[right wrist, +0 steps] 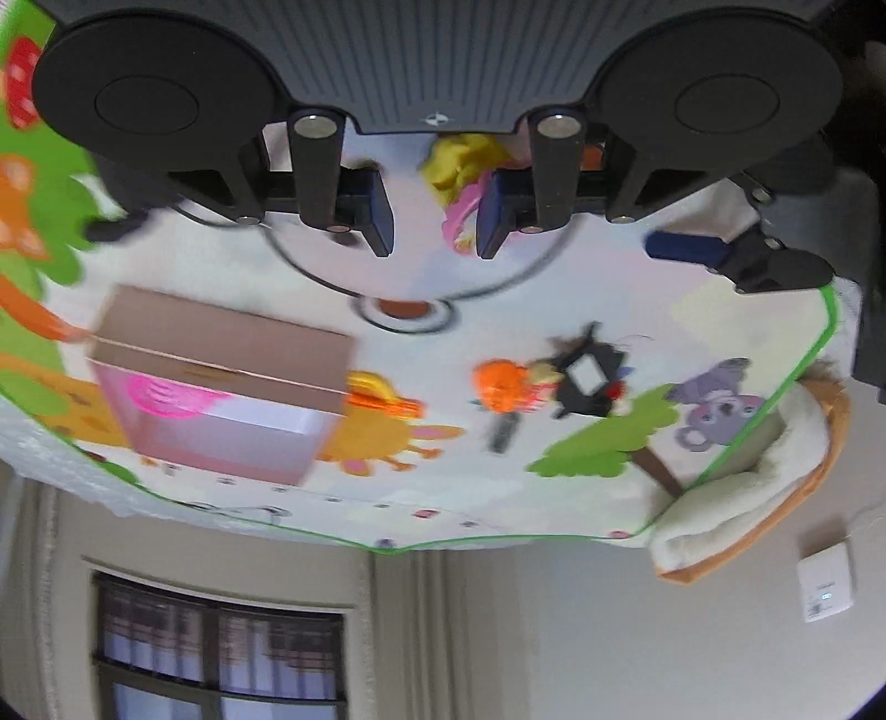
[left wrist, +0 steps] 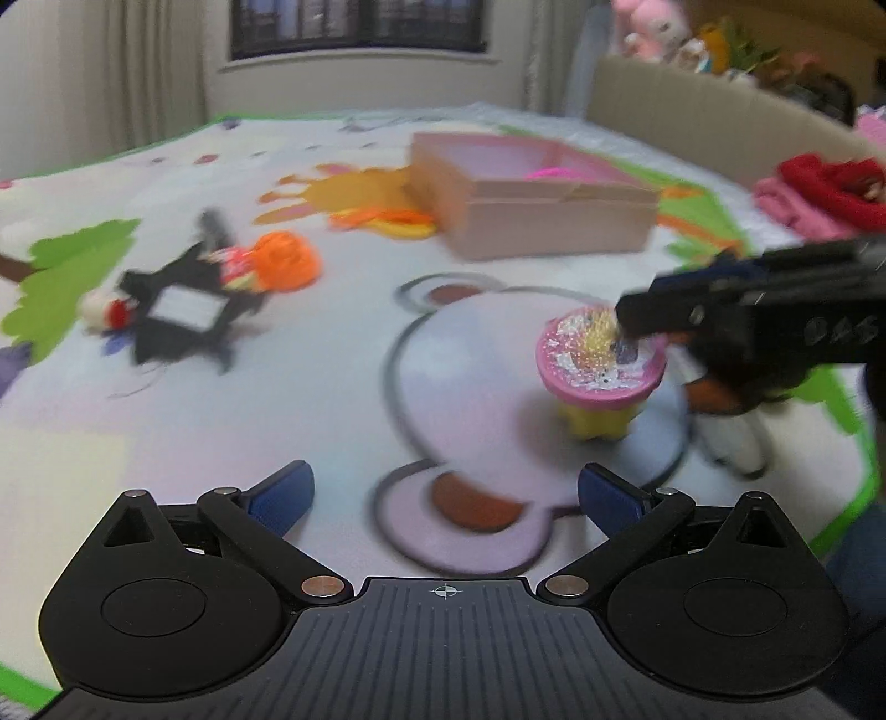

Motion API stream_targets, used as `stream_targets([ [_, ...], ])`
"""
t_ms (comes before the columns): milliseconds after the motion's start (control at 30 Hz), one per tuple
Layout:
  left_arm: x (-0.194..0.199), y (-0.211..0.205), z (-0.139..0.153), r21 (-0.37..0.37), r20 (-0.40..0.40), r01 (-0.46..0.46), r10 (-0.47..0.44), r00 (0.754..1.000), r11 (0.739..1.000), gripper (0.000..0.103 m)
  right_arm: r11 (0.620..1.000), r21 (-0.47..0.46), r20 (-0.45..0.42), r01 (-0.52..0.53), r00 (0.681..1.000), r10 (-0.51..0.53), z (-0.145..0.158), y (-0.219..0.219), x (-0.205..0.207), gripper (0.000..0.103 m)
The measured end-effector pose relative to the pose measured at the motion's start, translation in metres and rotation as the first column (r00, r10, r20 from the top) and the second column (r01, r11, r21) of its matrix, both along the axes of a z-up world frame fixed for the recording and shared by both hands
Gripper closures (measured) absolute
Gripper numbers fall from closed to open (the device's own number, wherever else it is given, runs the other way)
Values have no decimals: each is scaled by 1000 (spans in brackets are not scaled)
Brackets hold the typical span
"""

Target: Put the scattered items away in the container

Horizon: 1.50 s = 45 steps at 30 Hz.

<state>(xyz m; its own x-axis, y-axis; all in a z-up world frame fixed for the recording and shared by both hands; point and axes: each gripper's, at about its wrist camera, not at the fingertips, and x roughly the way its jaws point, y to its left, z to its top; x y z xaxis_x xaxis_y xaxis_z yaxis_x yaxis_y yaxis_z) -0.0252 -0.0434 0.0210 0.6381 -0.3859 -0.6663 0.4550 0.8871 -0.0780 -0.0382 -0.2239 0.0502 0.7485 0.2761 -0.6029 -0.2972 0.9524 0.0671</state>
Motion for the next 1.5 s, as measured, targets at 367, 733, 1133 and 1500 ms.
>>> stream_targets([
  [367, -4, -59, 11, 26, 141, 181, -182, 973, 983, 0, 996, -7, 100, 91, 991, -89, 7, -49, -29, 48],
  [733, 9, -84, 2, 38, 123, 186, -189, 974, 982, 0, 970, -170, 128, 172, 980, -151, -17, -76, -34, 13],
  [1133, 12, -86, 3, 39, 105, 196, -199, 974, 980, 34, 976, -133, 73, 170, 984, -161, -28, -82, -23, 36],
  [1500, 30, -88, 26, 23, 156, 252, -252, 955, 967, 42, 984, -17, 33, 180, 983, -179, -5, -101, -17, 40],
])
